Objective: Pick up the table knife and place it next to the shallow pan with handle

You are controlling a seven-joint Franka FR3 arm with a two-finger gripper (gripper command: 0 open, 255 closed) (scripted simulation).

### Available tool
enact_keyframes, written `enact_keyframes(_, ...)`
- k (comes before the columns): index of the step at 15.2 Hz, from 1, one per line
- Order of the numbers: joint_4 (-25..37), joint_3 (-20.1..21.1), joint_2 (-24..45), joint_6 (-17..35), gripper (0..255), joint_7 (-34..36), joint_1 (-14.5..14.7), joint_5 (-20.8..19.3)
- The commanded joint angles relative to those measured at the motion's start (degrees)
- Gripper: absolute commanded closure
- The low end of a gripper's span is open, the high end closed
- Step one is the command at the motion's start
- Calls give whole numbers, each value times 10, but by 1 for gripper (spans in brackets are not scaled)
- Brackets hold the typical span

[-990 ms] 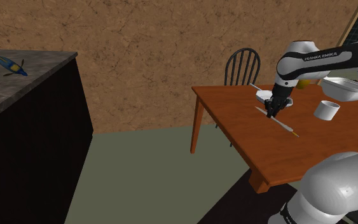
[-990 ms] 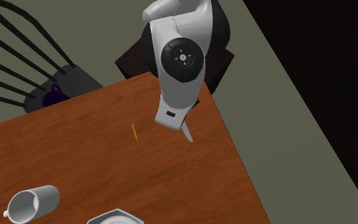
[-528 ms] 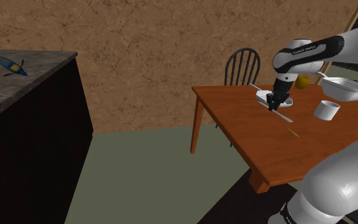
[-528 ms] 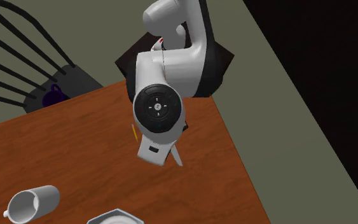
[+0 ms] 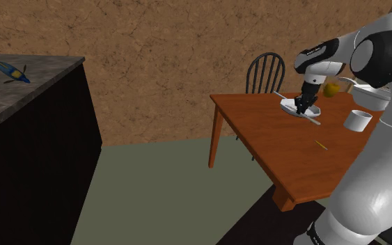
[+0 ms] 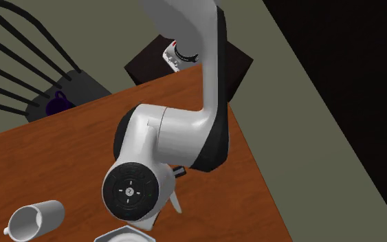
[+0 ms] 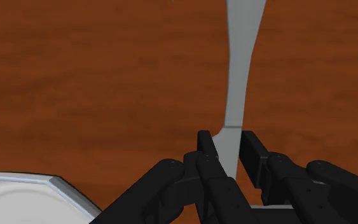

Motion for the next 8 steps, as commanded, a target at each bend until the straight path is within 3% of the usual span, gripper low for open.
enact_keyframes(1,62,-3,58,-20,255,-37,-21,42)
enact_keyframes(8,315,27,251,-112,255,-109,-147,153)
